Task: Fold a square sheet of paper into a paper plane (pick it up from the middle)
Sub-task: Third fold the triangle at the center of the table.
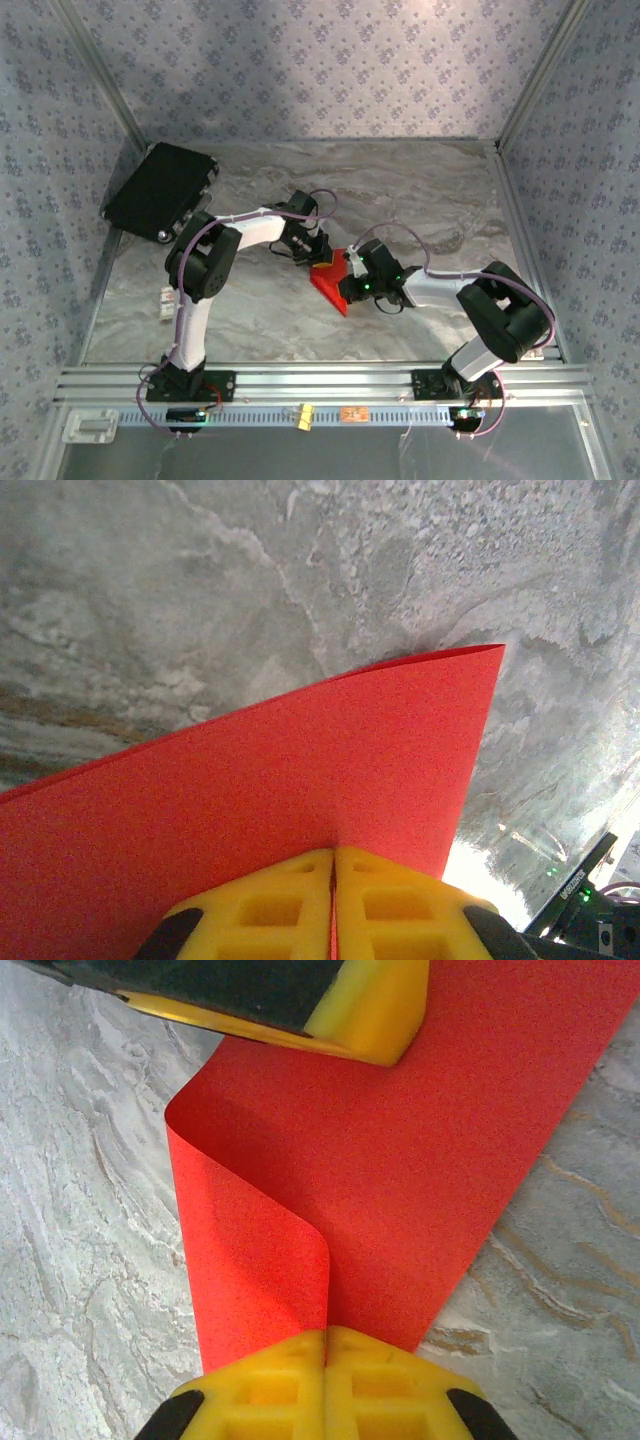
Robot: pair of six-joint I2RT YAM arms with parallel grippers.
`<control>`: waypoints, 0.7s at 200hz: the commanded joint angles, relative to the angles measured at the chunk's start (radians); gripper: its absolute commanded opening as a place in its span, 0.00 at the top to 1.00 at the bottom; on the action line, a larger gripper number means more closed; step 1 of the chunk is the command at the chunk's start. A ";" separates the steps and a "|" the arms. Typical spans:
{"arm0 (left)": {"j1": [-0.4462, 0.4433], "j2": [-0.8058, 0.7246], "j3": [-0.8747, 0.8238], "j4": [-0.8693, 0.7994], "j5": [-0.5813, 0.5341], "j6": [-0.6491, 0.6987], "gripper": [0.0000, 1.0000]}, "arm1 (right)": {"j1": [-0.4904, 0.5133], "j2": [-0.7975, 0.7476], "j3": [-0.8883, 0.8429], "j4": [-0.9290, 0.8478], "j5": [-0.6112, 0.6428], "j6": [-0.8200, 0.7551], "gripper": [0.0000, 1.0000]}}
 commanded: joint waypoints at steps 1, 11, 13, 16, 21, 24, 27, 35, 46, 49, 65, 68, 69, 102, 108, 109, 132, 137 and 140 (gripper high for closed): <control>-0.014 0.039 -0.006 -0.032 -0.028 0.005 0.91 | -0.006 0.018 0.008 -0.008 -0.003 -0.004 0.94; -0.013 0.038 -0.008 -0.031 -0.028 0.005 0.91 | -0.004 0.027 0.008 -0.007 -0.005 0.000 0.94; -0.014 0.038 -0.007 -0.032 -0.027 0.005 0.91 | -0.004 0.029 0.008 -0.007 -0.006 0.000 0.94; -0.013 0.038 -0.006 -0.031 -0.028 0.005 0.91 | -0.004 0.031 0.009 -0.007 -0.006 0.001 0.94; -0.014 0.037 -0.006 -0.032 -0.028 0.005 0.91 | -0.002 0.035 0.009 -0.011 -0.005 0.002 0.94; -0.013 0.037 -0.006 -0.032 -0.028 0.005 0.91 | -0.001 0.036 0.010 -0.013 -0.003 0.002 0.94; -0.014 0.037 -0.006 -0.032 -0.028 0.007 0.91 | -0.001 0.039 0.009 -0.013 -0.001 0.003 0.94; -0.014 0.036 -0.007 -0.032 -0.030 0.006 0.91 | 0.002 0.044 0.008 -0.013 0.001 0.004 0.94; -0.014 0.035 -0.006 -0.032 -0.028 0.005 0.91 | 0.007 0.046 0.007 -0.015 0.004 0.006 0.94; -0.014 0.035 -0.006 -0.032 -0.028 0.006 0.91 | 0.008 0.048 0.005 -0.015 0.005 0.005 0.94; -0.014 0.033 -0.002 -0.034 -0.028 0.007 0.91 | 0.011 0.047 0.001 -0.016 0.012 0.007 0.94; -0.014 0.033 -0.001 -0.034 -0.028 0.008 0.91 | 0.011 0.046 -0.001 -0.017 0.014 0.007 0.94; -0.014 0.033 0.000 -0.035 -0.028 0.008 0.91 | 0.011 0.045 -0.001 -0.017 0.014 0.007 0.94; -0.013 -0.007 0.039 -0.051 -0.046 0.020 0.84 | 0.012 0.046 -0.008 -0.011 0.024 0.011 0.94; -0.009 -0.023 0.044 -0.050 -0.053 0.021 0.81 | 0.012 0.051 -0.006 -0.008 0.020 0.013 0.94; -0.009 -0.026 0.044 -0.051 -0.055 0.021 0.81 | 0.012 0.052 -0.006 -0.007 0.019 0.013 0.94; 0.011 -0.108 0.030 -0.024 -0.102 -0.012 0.66 | 0.012 0.061 -0.004 0.003 0.022 0.021 0.94; 0.015 -0.130 0.018 -0.013 -0.110 -0.020 0.64 | 0.012 0.060 -0.004 0.005 0.025 0.022 0.94; 0.018 -0.144 0.012 -0.007 -0.114 -0.024 0.64 | 0.012 0.060 -0.004 0.005 0.027 0.024 0.94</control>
